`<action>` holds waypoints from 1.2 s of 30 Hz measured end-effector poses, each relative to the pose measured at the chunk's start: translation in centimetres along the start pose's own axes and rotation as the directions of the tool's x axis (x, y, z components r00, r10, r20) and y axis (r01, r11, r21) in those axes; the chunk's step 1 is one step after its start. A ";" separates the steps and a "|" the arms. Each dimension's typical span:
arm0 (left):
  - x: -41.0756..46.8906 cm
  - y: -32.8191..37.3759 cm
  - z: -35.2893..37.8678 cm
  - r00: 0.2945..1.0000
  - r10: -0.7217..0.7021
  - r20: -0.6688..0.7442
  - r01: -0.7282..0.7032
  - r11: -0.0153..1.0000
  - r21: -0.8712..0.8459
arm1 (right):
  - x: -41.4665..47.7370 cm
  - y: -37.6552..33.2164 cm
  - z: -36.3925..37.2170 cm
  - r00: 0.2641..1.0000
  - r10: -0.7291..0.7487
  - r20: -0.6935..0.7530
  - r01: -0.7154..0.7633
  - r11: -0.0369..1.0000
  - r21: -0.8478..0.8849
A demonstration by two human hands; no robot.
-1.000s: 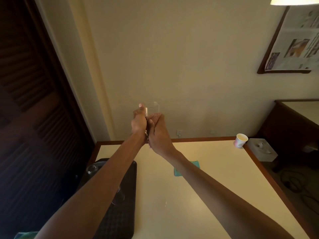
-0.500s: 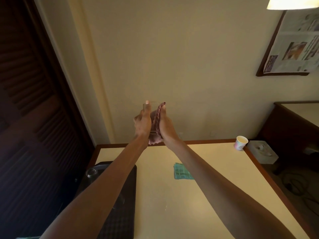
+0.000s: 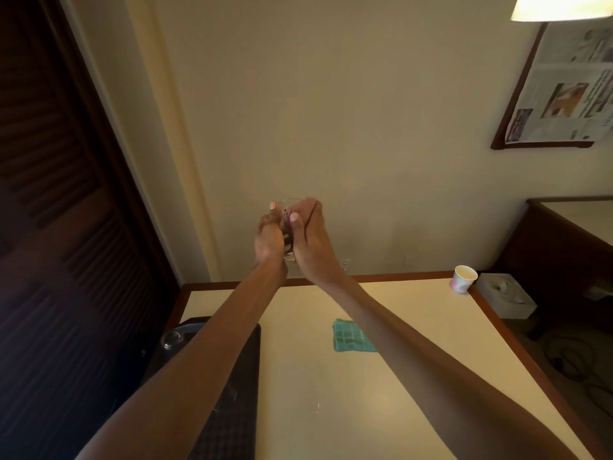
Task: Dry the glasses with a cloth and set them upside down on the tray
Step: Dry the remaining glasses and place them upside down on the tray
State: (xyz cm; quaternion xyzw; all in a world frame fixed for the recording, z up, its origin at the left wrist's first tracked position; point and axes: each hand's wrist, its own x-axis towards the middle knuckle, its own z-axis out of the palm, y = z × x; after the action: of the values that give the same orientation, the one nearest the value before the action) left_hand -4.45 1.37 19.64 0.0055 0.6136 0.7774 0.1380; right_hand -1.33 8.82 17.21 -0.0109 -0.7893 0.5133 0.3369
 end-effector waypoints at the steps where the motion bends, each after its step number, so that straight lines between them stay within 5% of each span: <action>1: -0.2 0.1 0.2 1.000 0.011 0.012 -0.011 1.000 0.018 | 0.5 -0.3 -0.5 0.999 0.034 -0.018 -0.033 0.999 0.029; 6: -0.6 0.3 1.3 0.995 0.093 0.028 -0.096 0.988 0.117 | 3.3 -0.9 -1.6 0.933 0.355 -0.058 -0.345 0.928 0.140; 11: 6.7 -2.9 0.7 0.993 0.072 -0.092 -0.061 0.990 0.124 | 3.8 -0.4 -0.7 0.821 0.558 0.124 -0.565 0.758 0.326; 16: 1.7 1.2 0.2 0.998 0.053 -0.040 -0.052 0.999 0.008 | 0.8 0.1 0.8 0.953 0.280 0.117 -0.290 0.954 0.081; 26: 1.1 -0.2 -0.5 0.996 -0.086 -0.006 0.086 0.996 -0.033 | 1.2 0.6 1.4 0.993 -0.001 -0.119 -0.017 0.989 -0.148; 31: 0.0 -0.5 0.2 0.999 0.017 0.034 -0.020 0.997 0.075 | 4.0 -0.9 -0.2 0.939 0.340 -0.055 -0.339 0.941 0.013; 36: 4.7 -2.1 0.1 0.999 0.030 -0.033 -0.025 0.992 0.120 | 5.0 -0.9 -0.3 0.788 0.606 0.107 -0.613 0.758 0.223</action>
State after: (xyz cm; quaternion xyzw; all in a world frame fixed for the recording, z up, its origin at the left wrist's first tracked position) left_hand -8.47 2.95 16.92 0.0087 0.6614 0.7410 0.1159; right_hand -4.71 10.48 20.59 -0.2177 -0.6776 0.6885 0.1392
